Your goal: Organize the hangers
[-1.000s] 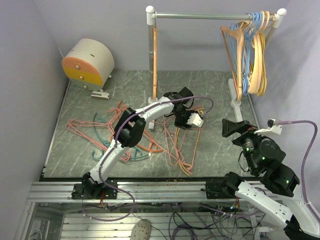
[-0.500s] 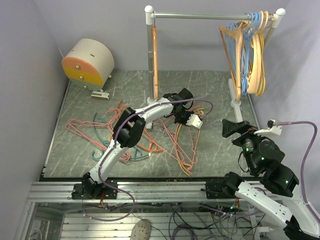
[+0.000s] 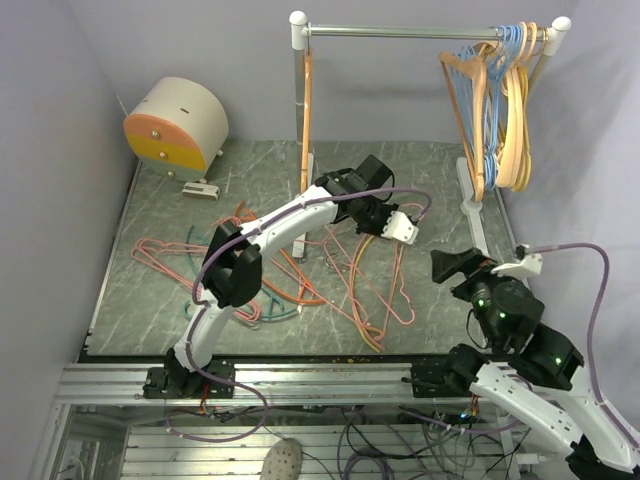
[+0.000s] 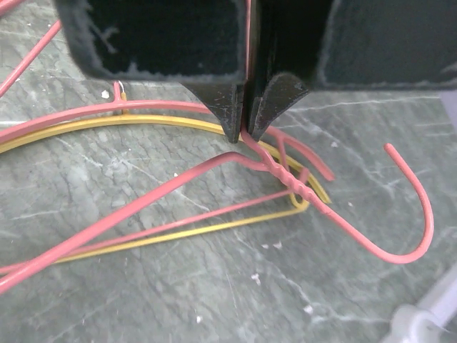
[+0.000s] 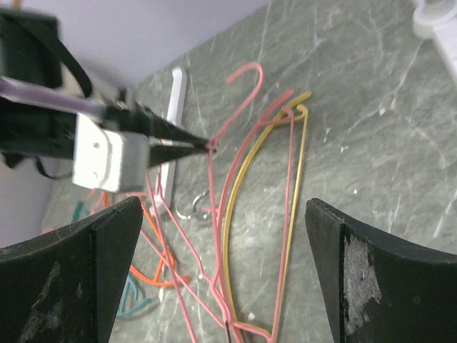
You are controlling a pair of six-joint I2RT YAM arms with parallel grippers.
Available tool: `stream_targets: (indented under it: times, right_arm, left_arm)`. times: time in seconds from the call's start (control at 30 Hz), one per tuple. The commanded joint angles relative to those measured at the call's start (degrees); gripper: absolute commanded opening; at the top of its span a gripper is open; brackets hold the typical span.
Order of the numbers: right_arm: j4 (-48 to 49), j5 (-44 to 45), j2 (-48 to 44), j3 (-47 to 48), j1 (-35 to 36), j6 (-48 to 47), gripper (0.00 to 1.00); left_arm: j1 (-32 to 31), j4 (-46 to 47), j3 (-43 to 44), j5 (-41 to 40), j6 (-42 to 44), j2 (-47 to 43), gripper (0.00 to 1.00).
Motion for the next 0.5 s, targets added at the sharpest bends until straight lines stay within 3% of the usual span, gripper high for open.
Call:
stream_targets:
  times: [0.0,0.47]
  right_arm:
    - [1.67,-7.80,4.48,-2.94,0.04,2.14,0.98]
    - [12.38,-23.42,10.54,-12.34,-0.01,5.17,0.97]
  left_arm:
    - [-1.12,-1.10,1.33,-0.52,-1.42,-3.85,0.07]
    - [-1.29,0.80,-1.88,-3.68,-3.48,-9.32,0.07]
